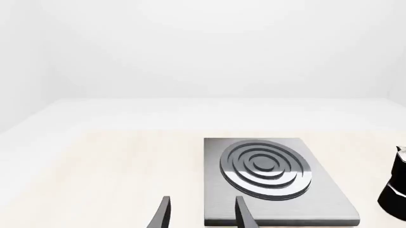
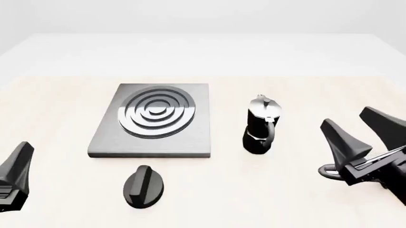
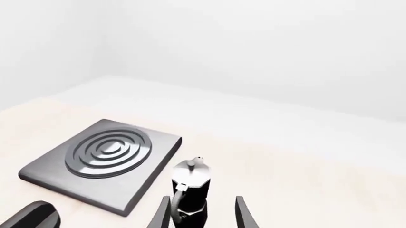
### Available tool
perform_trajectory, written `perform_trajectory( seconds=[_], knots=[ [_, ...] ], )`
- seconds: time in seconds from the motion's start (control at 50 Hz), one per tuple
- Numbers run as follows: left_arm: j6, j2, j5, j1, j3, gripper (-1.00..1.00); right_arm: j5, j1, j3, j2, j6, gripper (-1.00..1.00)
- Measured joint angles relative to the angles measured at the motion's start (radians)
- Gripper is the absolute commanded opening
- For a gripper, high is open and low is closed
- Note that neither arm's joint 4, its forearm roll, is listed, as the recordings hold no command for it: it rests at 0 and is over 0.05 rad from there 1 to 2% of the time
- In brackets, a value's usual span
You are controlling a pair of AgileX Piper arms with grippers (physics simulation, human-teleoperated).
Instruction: Put the moka pot on the stove.
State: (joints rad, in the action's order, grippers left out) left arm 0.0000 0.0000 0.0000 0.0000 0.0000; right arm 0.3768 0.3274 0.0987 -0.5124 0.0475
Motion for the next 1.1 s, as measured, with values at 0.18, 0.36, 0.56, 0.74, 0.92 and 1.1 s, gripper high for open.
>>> perform_trajectory(
  seconds=[0.18,0.36,0.56,0.74,0.92,1.1],
  knots=[
    [0.000,0.000,0.000,0.000,0.000,1.00,0.098,0.020,-0.006,-0.104,-0.002,1.00],
    [0.000,0.000,0.000,0.000,0.000,1.00,0.189,0.038,-0.009,-0.204,-0.005,1.00],
    [0.000,0.000,0.000,0.000,0.000,1.00,0.275,0.051,-0.008,-0.306,-0.006,1.00],
    [0.000,0.000,0.000,0.000,0.000,1.00,0.343,0.057,-0.003,-0.398,-0.003,1.00],
    [0.000,0.000,0.000,0.000,0.000,1.00,0.420,0.065,0.003,-0.504,-0.006,1.00],
    [0.000,0.000,0.000,0.000,0.000,1.00,0.492,0.076,0.008,-0.602,-0.013,1.00]
  ],
)
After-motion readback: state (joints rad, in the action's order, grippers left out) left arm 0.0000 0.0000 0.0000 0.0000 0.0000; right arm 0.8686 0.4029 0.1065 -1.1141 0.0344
